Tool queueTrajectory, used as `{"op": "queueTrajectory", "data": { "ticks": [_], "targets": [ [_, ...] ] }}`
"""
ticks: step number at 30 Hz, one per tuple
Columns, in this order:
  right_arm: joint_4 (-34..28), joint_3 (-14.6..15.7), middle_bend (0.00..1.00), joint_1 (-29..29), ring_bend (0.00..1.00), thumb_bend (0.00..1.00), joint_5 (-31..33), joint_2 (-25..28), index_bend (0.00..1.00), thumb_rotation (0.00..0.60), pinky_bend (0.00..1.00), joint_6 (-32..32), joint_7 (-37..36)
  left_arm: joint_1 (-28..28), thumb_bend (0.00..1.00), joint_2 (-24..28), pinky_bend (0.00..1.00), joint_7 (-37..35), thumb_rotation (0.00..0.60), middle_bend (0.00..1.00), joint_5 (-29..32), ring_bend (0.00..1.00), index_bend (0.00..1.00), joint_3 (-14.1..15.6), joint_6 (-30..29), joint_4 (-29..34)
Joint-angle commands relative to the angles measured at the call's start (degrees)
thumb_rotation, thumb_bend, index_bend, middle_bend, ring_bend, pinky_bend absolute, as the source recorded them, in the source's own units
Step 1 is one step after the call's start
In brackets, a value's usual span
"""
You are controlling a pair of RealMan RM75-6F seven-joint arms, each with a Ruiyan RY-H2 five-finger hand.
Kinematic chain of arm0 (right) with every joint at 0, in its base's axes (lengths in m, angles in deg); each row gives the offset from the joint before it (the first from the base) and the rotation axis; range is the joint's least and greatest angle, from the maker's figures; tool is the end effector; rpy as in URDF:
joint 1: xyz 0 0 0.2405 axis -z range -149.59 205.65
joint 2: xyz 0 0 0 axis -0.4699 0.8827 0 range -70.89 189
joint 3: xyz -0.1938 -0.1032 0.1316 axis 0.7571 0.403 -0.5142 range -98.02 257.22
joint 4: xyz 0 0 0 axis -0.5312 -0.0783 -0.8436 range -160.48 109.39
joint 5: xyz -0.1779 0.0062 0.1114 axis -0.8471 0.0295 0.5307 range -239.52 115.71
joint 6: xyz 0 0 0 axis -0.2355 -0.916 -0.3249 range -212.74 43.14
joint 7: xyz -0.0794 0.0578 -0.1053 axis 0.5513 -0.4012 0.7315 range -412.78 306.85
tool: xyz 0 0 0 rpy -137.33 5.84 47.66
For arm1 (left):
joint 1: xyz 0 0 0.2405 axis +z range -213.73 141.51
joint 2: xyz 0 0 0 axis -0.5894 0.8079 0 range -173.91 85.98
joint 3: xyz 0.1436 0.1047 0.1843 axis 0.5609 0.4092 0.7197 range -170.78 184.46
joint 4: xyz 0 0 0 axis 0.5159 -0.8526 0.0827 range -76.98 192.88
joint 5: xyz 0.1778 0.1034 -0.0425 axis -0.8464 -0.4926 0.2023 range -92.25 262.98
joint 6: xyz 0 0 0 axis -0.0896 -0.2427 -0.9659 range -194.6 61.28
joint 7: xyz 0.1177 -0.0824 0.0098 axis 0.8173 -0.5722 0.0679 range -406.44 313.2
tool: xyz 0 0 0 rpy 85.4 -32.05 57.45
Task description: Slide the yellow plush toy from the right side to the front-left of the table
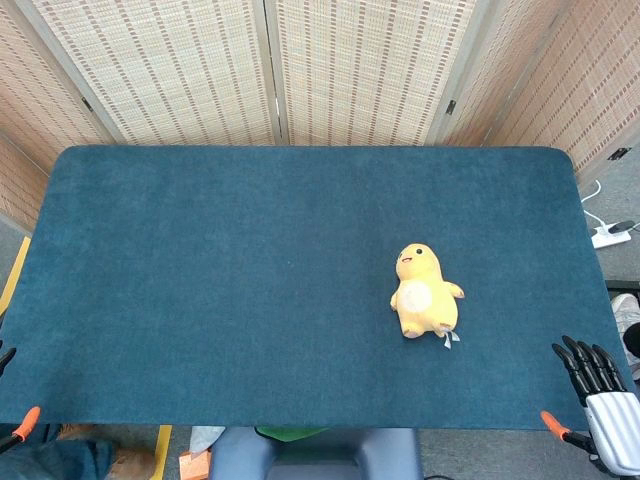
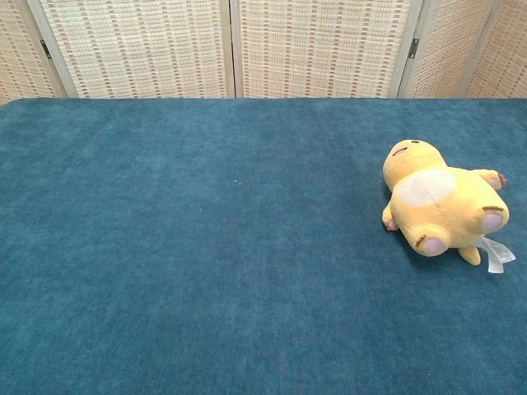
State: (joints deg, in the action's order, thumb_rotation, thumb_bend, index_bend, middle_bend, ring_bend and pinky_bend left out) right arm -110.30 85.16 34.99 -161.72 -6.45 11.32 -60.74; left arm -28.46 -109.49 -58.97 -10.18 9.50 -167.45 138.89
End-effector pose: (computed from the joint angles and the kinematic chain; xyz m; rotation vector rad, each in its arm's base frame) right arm -0.3260 -0.0825 0.1539 1.4481 -0.9609 0.9415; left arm -0.3401 0.0876 0.1806 -1.3241 -0.8834 -0.9837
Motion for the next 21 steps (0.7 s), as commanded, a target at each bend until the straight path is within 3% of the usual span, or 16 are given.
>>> {"op": "queueTrajectory", "data": {
  "ticks": [1,5,10,14,21],
  "targets": [
    [-0.72,-0.61,0.0,-1.85,0.0,0.14,0.49,0.22,0.0,0.6,0.0,-2.77,0.97,-0.1,0.3,0.02,0.12,0.16,0.6,0.0,0.0,0.0,0.0,-0.07,0.06,0.14],
    [-3.9,-2.33,0.0,-8.01,0.0,0.14,2.01,2.64,0.0,0.6,0.0,-11.7,-0.25,-0.53,0.3,0.2,0.12,-0.02,0.6,0.0,-0.08,0.0,0.0,-0.36,0.22,0.34],
    [-8.21,-6.82,0.0,-17.92,0.0,0.14,5.85,3.5,0.0,0.6,0.0,-24.97,3.25,-1.14,0.3,0.54,0.12,-0.62,0.6,0.0,0.3,0.0,0.0,-0.6,1.13,0.41],
    [-9.31,-10.32,0.0,-25.48,0.0,0.14,11.67,0.67,0.0,0.6,0.0,-36.14,8.1,-1.27,0.3,0.56,0.12,-1.56,0.6,0.0,1.1,0.0,0.0,-0.79,1.67,0.13],
    [-5.61,-13.49,0.0,-33.72,0.0,0.15,20.58,-5.89,0.0,0.6,0.0,-46.93,16.31,-1.23,0.3,0.68,0.12,-2.71,0.6,0.0,2.5,0.0,0.0,-0.89,2.65,-0.47]
  ]
}}
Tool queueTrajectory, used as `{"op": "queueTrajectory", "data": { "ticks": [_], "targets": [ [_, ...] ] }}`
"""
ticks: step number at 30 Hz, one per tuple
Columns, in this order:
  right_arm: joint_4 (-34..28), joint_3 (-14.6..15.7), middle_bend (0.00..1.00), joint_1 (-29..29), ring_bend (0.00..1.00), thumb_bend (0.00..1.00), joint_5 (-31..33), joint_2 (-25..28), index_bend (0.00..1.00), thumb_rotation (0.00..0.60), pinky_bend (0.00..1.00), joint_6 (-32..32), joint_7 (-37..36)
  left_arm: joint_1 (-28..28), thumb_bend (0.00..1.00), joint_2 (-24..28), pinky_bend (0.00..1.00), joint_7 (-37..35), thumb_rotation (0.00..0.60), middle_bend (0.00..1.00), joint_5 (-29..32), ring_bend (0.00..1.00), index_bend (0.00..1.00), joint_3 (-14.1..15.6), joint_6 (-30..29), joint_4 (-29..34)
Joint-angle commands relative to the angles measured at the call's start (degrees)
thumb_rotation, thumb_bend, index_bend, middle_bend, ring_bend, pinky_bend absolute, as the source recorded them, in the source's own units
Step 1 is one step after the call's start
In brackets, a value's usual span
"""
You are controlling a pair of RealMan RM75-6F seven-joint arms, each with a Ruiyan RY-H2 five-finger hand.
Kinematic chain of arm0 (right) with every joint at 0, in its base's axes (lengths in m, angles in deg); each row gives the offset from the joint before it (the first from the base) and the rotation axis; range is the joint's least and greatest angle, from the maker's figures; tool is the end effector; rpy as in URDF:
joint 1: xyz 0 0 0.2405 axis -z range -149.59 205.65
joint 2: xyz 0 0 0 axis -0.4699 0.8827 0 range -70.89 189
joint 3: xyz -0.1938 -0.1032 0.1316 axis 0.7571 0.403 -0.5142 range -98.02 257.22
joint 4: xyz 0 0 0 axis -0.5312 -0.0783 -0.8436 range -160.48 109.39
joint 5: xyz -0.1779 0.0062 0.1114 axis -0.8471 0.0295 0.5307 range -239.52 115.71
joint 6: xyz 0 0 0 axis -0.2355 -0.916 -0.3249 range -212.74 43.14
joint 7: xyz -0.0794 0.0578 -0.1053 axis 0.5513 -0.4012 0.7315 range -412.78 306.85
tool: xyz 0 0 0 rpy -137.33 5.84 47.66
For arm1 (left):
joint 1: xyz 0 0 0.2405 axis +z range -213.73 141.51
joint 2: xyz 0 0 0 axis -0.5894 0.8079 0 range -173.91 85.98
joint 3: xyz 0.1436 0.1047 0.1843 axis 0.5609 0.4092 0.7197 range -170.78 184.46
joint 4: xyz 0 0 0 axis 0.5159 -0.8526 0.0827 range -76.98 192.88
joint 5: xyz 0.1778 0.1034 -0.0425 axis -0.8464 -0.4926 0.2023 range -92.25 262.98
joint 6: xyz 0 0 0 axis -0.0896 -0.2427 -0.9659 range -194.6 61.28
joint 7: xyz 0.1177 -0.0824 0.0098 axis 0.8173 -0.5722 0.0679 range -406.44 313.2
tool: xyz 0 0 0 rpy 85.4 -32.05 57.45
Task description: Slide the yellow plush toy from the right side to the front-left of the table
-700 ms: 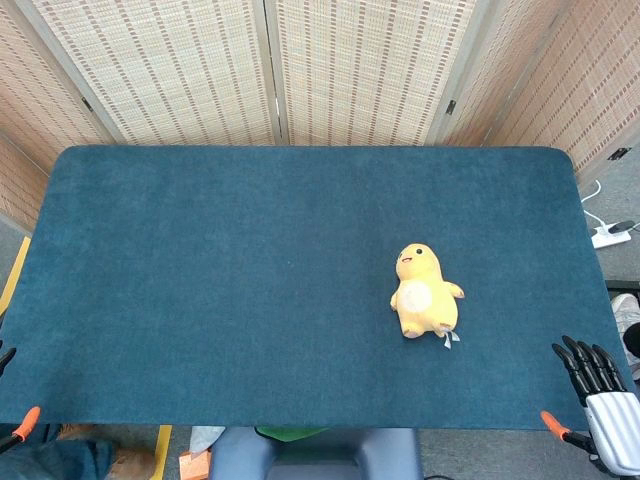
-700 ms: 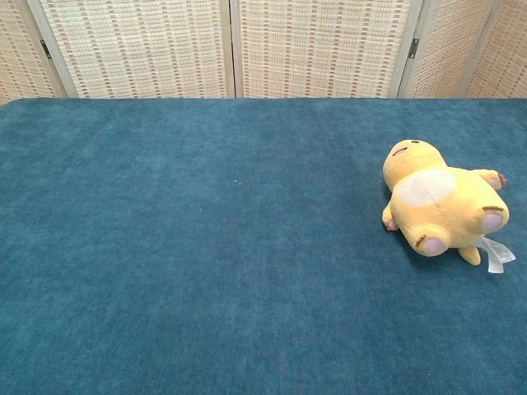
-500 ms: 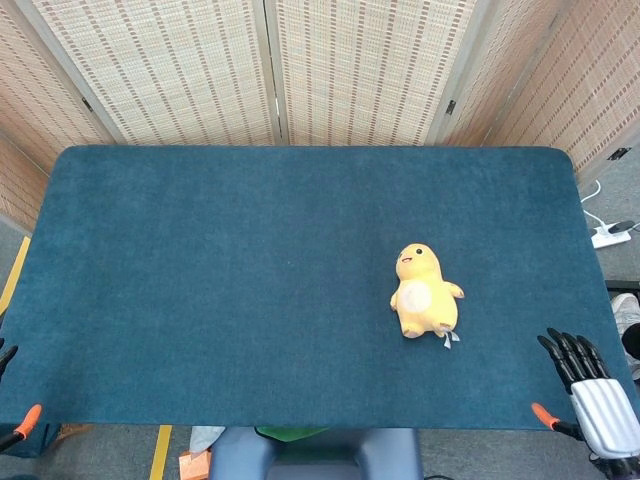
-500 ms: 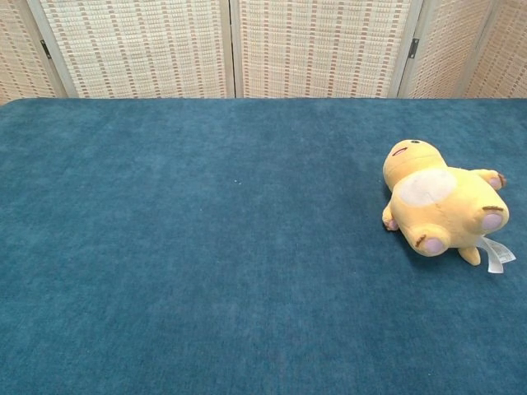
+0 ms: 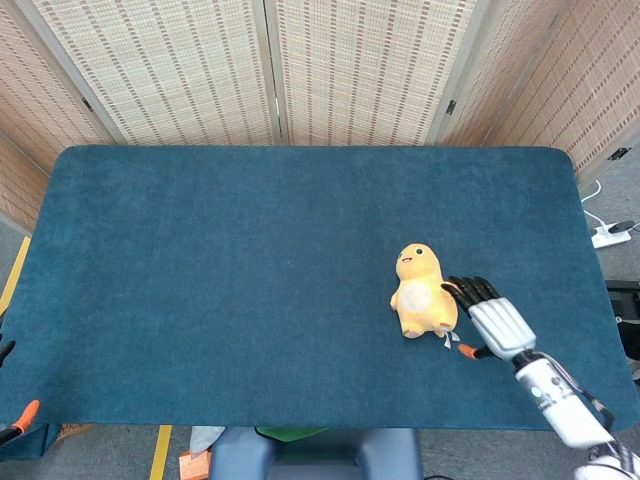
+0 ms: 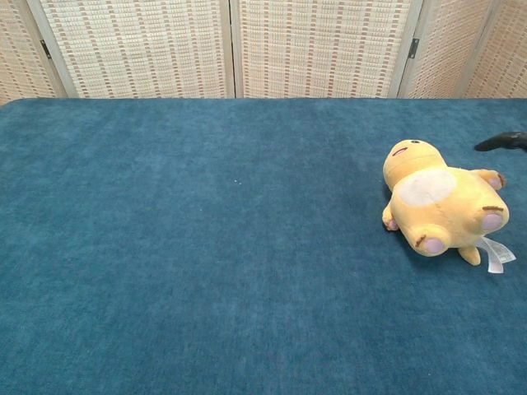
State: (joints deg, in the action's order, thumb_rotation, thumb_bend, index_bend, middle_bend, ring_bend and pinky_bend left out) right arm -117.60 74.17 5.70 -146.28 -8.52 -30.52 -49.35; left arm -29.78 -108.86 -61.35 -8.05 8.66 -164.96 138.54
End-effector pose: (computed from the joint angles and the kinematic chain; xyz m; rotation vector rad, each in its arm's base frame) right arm -0.2646 -0.2639 0.0778 1.8567 -1.0280 0.7574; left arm -0.3469 0.0984 0.1844 -1.3081 -0.9149 -0.9785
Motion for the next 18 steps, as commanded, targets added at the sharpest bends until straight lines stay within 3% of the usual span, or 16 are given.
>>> {"op": "queueTrajectory", "data": {
  "ticks": [1,5,7,9,10,12,14,15,18],
  "targets": [
    [2.47,-2.81,0.0,-5.46,0.0,0.16,6.62,-5.01,0.0,0.6,0.0,-6.29,5.82,0.18,0.3,0.07,0.12,-0.65,0.6,0.0,0.6,0.0,0.0,-0.08,0.19,-0.17],
    [4.73,-2.85,0.0,-8.36,0.0,0.24,10.73,-7.66,0.0,0.6,0.01,-9.66,9.65,0.33,0.3,0.15,0.12,-1.4,0.6,0.0,0.87,0.0,0.0,-0.1,0.15,-0.46],
    [5.81,-2.61,0.05,-8.93,0.01,0.28,11.8,-9.11,0.0,0.6,0.13,-8.68,12.82,0.35,0.3,0.13,0.12,-1.56,0.6,0.0,0.74,0.0,0.0,-0.1,-0.02,-0.53],
    [6.73,-2.42,0.18,-8.86,0.08,0.33,12.41,-10.6,0.03,0.6,0.35,-6.65,15.09,0.34,0.3,0.09,0.12,-1.81,0.6,0.0,0.49,0.0,0.0,-0.1,-0.23,-0.64],
    [7.06,-2.36,0.27,-8.76,0.15,0.35,12.42,-11.18,0.08,0.6,0.44,-5.6,15.82,0.35,0.3,0.08,0.12,-1.82,0.6,0.0,0.44,0.0,0.0,-0.1,-0.29,-0.69],
    [7.65,-2.02,0.49,-8.41,0.36,0.41,11.52,-12.26,0.29,0.6,0.65,-3.27,16.47,0.35,0.3,0.04,0.12,-1.86,0.6,0.0,0.42,0.0,0.0,-0.09,-0.28,-0.79],
    [8.74,-1.36,0.63,-8.07,0.51,0.49,8.85,-13.26,0.46,0.6,0.79,-0.62,16.11,0.34,0.3,0.06,0.12,-1.81,0.6,0.0,0.56,0.0,0.0,-0.1,-0.14,-0.75],
    [9.28,-1.06,0.68,-7.93,0.57,0.53,7.16,-13.72,0.54,0.6,0.85,0.71,15.3,0.34,0.3,0.07,0.12,-1.78,0.6,0.0,0.59,0.0,0.0,-0.11,-0.12,-0.72],
    [10.55,-0.22,0.75,-7.62,0.65,0.61,1.74,-14.71,0.64,0.6,0.93,4.89,11.57,0.34,0.3,0.11,0.12,-1.81,0.6,0.0,0.49,0.0,0.0,-0.08,-0.16,-0.62]
  ]
}}
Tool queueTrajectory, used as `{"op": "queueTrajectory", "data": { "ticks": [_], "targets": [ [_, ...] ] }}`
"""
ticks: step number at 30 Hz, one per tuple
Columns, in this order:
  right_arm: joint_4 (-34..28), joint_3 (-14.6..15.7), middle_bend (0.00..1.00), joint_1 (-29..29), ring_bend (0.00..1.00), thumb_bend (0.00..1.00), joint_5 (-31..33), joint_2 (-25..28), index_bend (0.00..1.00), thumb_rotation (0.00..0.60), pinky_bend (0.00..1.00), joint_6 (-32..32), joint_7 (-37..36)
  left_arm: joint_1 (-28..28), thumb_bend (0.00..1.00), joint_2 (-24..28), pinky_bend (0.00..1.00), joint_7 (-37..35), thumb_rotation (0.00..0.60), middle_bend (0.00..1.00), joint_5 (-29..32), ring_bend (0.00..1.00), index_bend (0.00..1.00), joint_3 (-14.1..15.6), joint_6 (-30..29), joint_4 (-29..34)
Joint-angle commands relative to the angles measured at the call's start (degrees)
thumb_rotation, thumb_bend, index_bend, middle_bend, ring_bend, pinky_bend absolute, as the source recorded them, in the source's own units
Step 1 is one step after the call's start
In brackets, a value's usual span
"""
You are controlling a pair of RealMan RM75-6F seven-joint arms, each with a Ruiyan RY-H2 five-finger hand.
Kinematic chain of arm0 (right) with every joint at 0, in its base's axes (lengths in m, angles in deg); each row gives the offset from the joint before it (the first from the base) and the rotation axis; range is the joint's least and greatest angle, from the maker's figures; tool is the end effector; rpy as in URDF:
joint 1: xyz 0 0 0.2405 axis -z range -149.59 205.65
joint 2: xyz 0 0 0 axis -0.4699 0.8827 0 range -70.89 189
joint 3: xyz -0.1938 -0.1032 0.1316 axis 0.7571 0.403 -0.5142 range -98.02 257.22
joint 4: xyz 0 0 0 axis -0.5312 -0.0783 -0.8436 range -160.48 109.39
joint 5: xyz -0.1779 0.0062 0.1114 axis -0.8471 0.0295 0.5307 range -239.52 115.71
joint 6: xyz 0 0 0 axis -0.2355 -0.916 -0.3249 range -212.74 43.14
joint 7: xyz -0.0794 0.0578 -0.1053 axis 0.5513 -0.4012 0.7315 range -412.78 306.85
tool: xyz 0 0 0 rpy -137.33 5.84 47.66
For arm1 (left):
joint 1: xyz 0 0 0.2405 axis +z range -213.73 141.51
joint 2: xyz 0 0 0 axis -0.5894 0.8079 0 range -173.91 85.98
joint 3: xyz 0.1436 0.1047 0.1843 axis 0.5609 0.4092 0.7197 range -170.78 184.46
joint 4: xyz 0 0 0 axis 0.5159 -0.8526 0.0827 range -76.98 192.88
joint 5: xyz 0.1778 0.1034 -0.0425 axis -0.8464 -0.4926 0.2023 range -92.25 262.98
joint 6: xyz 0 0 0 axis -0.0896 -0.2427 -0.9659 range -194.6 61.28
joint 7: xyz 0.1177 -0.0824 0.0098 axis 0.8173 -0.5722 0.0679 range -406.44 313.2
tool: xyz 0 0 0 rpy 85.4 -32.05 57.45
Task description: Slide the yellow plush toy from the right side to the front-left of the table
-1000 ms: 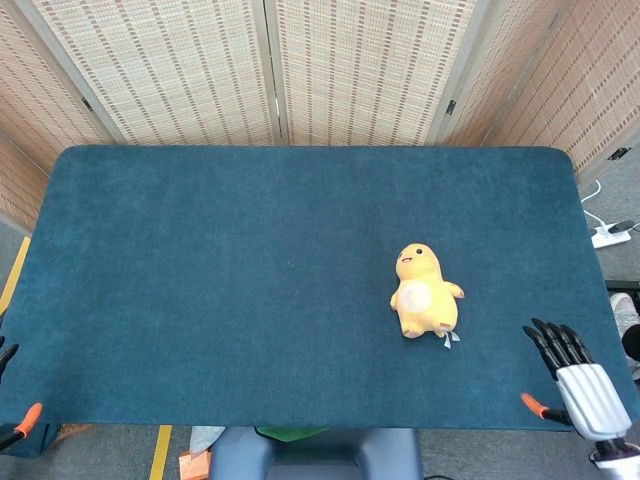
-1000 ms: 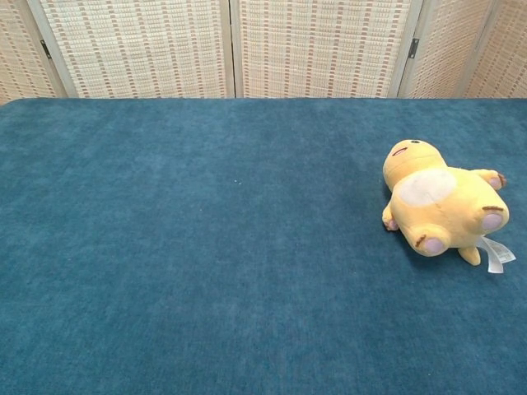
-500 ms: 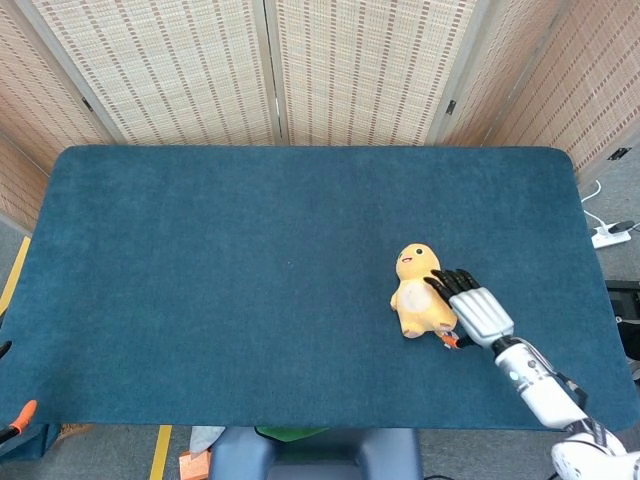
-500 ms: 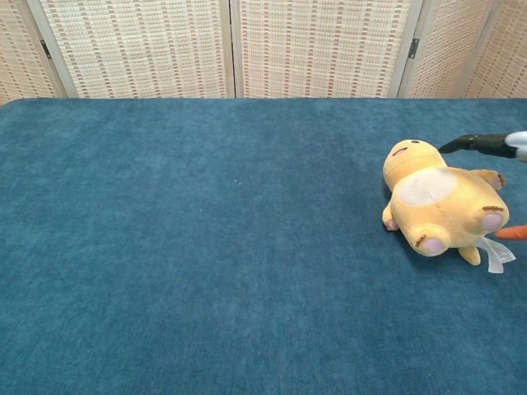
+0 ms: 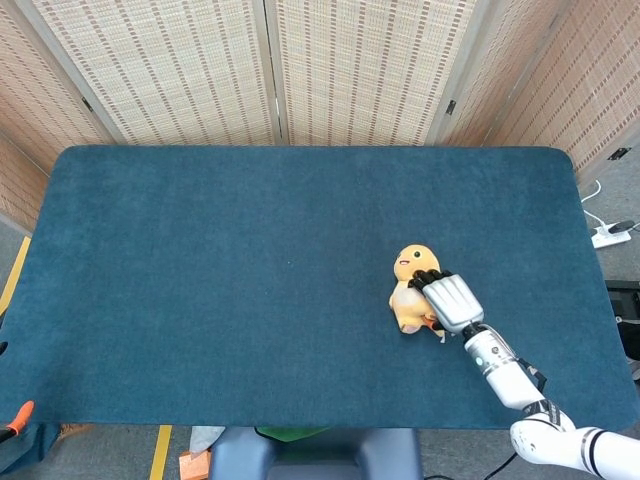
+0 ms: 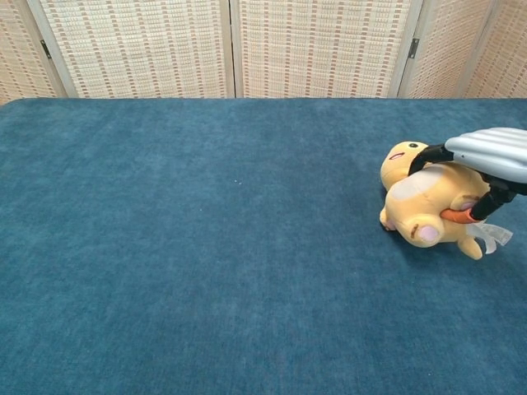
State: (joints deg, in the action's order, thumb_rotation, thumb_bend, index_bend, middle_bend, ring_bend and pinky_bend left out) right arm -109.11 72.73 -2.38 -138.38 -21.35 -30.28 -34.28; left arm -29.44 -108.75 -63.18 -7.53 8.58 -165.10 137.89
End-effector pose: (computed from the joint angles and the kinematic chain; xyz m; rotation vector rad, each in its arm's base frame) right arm -0.2333 -0.3082 0.0240 1.8986 -0.8186 0.7254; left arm -0.3502 0.0964 0.1874 -1.2905 -0.9296 -0.9866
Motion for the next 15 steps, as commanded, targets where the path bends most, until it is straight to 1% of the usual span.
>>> {"op": "queueTrajectory", "data": {
  "ticks": [1,4,7,10,11,15],
  "targets": [
    [2.43,1.52,0.76,0.45,0.66,0.63,-8.69,-2.2,0.66,0.6,0.94,6.65,-5.2,-0.01,0.3,0.02,0.12,0.07,0.6,0.0,-0.13,0.0,0.0,0.04,-0.05,0.04],
    [2.29,2.13,0.77,0.01,0.66,0.64,-13.64,-2.75,0.67,0.6,0.95,10.27,-8.71,-0.03,0.3,0.04,0.12,0.16,0.6,0.0,-0.31,0.0,0.0,0.1,-0.09,0.1],
    [2.15,2.33,0.77,-0.2,0.66,0.64,-14.73,-2.88,0.67,0.6,0.95,10.92,-9.61,-0.02,0.3,0.05,0.12,0.15,0.6,0.0,-0.36,0.0,0.0,0.13,-0.12,0.11],
    [0.58,2.66,0.76,-1.58,0.66,0.64,-18.13,-3.93,0.67,0.6,0.95,12.09,-10.66,-0.03,0.3,0.13,0.12,-0.15,0.6,0.0,-0.54,0.0,0.0,0.19,-0.21,0.12],
    [-1.68,3.21,0.76,-3.66,0.66,0.64,-21.03,-5.85,0.67,0.6,0.95,10.97,-10.52,-0.09,0.3,0.2,0.12,-0.45,0.6,0.0,-0.6,0.0,0.0,0.25,-0.1,0.07],
    [-2.14,2.97,0.76,-6.74,0.66,0.63,-21.78,-10.85,0.67,0.6,0.95,7.74,-8.34,-0.13,0.3,0.39,0.12,-1.55,0.6,0.0,-0.72,0.0,0.0,0.35,-0.1,-0.23]
  ]
}}
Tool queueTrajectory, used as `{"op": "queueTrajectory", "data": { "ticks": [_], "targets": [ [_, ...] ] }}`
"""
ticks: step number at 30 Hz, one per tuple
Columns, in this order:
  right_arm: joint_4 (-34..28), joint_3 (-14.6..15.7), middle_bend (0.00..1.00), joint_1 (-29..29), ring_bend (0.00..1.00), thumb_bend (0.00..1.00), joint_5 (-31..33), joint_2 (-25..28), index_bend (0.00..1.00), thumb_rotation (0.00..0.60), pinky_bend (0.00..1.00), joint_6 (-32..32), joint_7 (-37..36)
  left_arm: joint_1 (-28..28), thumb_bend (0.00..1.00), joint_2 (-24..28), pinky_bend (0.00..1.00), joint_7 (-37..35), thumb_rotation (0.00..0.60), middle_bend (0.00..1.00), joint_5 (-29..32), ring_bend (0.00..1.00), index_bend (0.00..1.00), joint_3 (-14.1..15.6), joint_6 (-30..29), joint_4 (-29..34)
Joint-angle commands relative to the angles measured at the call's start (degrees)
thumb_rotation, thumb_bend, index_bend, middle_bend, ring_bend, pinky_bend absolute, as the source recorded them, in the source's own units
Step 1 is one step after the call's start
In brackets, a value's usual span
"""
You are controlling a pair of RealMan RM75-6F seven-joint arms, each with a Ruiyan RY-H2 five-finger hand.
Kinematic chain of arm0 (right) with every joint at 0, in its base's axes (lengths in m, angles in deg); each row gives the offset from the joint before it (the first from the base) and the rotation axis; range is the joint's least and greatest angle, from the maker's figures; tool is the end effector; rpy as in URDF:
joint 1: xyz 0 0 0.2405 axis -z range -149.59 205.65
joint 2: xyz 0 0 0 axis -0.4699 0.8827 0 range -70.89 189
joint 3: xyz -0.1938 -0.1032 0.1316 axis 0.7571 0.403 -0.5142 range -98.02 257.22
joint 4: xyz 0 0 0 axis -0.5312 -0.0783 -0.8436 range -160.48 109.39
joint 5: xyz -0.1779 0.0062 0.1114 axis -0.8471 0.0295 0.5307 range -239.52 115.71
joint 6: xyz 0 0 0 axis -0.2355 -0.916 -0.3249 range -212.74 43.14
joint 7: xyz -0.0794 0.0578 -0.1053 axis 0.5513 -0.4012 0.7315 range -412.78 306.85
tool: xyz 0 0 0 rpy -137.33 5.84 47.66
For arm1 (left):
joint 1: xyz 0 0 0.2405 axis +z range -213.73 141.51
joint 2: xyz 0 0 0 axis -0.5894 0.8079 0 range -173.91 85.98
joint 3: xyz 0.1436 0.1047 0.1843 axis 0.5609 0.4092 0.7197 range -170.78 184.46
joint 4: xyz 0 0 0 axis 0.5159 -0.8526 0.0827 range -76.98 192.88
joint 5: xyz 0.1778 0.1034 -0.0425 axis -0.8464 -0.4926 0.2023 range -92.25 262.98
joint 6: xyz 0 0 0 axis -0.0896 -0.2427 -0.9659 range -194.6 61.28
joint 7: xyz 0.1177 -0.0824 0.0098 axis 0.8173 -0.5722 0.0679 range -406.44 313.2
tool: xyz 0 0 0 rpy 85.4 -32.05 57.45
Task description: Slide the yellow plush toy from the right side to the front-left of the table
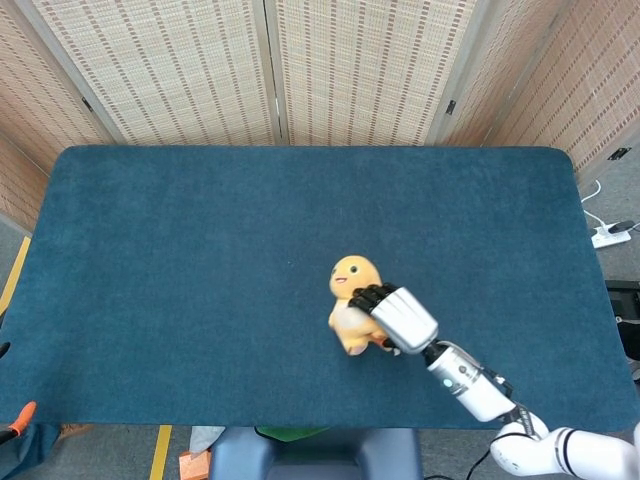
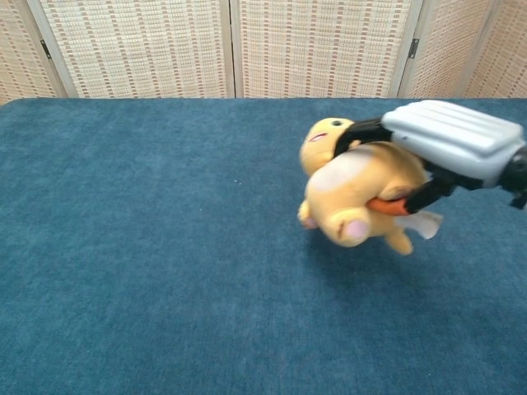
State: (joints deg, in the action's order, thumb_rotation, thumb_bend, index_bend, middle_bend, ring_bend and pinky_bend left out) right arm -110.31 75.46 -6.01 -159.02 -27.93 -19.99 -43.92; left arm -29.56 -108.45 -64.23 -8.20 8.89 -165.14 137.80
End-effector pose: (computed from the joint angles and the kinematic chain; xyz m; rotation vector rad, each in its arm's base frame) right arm -0.1472 -0.2787 -0.0069 2.0740 -0.6394 1.1957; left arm -0.3493 0.0960 0.1877 -1.3015 -0.9408 -1.0005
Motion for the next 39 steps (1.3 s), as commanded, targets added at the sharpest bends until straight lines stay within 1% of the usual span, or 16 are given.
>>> {"op": "queueTrajectory", "data": {
  "ticks": [1,11,14,16,17,18,19,20,21,22,23,25,29,33,36,39],
  "targets": [
    [-0.89,0.2,0.75,-3.74,0.66,0.63,-1.28,-5.32,0.67,0.6,0.95,-3.14,1.3,0.0,0.3,0.12,0.12,-0.79,0.6,0.0,-0.06,0.0,0.0,0.03,-0.11,-0.22],
    [3.01,-1.25,0.73,-8.75,0.65,0.61,2.05,-14.59,0.67,0.6,0.94,-10.67,8.92,-0.01,0.3,0.55,0.12,-3.56,0.6,0.0,-0.3,0.0,0.0,0.33,-0.14,-1.08],
    [3.98,-1.29,0.68,-9.23,0.61,0.58,3.97,-15.83,0.65,0.6,0.87,-12.54,12.26,0.06,0.3,0.56,0.12,-4.09,0.6,0.0,-0.49,0.0,0.0,0.41,-0.39,-1.35],
    [3.43,-1.14,0.56,-9.51,0.53,0.5,5.51,-15.83,0.52,0.6,0.75,-14.08,12.89,0.07,0.3,0.57,0.12,-4.47,0.6,0.0,-0.55,0.0,0.0,0.45,-0.48,-1.51],
    [3.02,-1.09,0.49,-9.6,0.48,0.46,6.01,-15.62,0.41,0.6,0.68,-14.52,12.85,0.08,0.3,0.57,0.12,-4.61,0.6,0.0,-0.58,0.0,0.0,0.46,-0.51,-1.56],
    [2.31,-1.06,0.4,-9.66,0.4,0.42,6.77,-15.07,0.26,0.6,0.6,-15.08,12.92,0.06,0.3,0.57,0.12,-4.73,0.6,0.0,-0.64,0.0,0.0,0.48,-0.53,-1.64],
    [1.46,-1.03,0.29,-9.66,0.3,0.36,7.66,-14.41,0.13,0.6,0.52,-15.77,13.05,0.05,0.3,0.56,0.12,-4.79,0.6,0.0,-0.7,0.0,0.0,0.51,-0.55,-1.69],
    [0.26,-1.07,0.2,-9.62,0.22,0.31,8.86,-13.59,0.05,0.6,0.46,-16.6,13.19,0.04,0.3,0.53,0.12,-4.81,0.6,0.0,-0.75,0.0,0.0,0.52,-0.58,-1.75],
    [-1.69,-1.1,0.1,-9.71,0.12,0.24,10.17,-12.29,0.0,0.6,0.38,-17.68,13.03,0.0,0.3,0.47,0.12,-4.7,0.6,0.0,-0.79,0.0,0.0,0.53,-0.54,-1.86],
    [-3.16,-1.15,0.03,-9.7,0.05,0.17,10.98,-11.26,0.0,0.6,0.29,-18.16,12.75,-0.01,0.3,0.42,0.12,-4.65,0.6,0.0,-0.8,0.0,0.0,0.53,-0.54,-1.88],
    [-4.59,-1.17,0.0,-9.57,0.01,0.12,11.53,-10.34,0.0,0.6,0.21,-18.22,12.37,0.01,0.3,0.41,0.12,-4.62,0.6,0.0,-0.8,0.0,0.0,0.53,-0.59,-1.89],
    [-7.88,-0.86,0.0,-8.99,0.0,0.06,11.83,-8.32,0.0,0.6,0.11,-17.57,10.25,0.02,0.3,0.33,0.12,-4.42,0.6,0.0,-0.81,0.0,0.0,0.5,-0.66,-1.93],
    [-13.27,0.59,0.0,-7.46,0.0,0.01,9.9,-3.4,0.0,0.6,0.0,-14.82,6.18,-0.05,0.3,0.06,0.12,-3.51,0.6,0.0,-0.96,0.0,0.0,0.54,-0.6,-1.82],
    [-17.95,3.36,0.0,-5.09,0.0,0.01,6.33,2.76,0.0,0.6,0.0,-10.79,2.32,-0.1,0.3,-0.31,0.12,-2.21,0.6,0.0,-1.65,0.0,0.0,0.59,-1.1,-1.91],
    [-20.83,7.65,0.0,-0.92,0.0,0.01,1.75,9.45,0.0,0.6,0.0,-4.19,-2.28,-0.19,0.3,-1.25,0.12,-1.65,0.6,0.0,-2.89,0.0,0.0,0.59,-2.2,-2.45],
    [-19.09,13.25,0.0,5.77,0.0,0.01,-3.61,16.18,0.0,0.6,0.0,6.3,-6.05,-1.34,0.3,-2.21,0.13,-2.14,0.6,0.0,-6.39,0.0,0.0,1.62,-2.37,-2.82]
  ]
}}
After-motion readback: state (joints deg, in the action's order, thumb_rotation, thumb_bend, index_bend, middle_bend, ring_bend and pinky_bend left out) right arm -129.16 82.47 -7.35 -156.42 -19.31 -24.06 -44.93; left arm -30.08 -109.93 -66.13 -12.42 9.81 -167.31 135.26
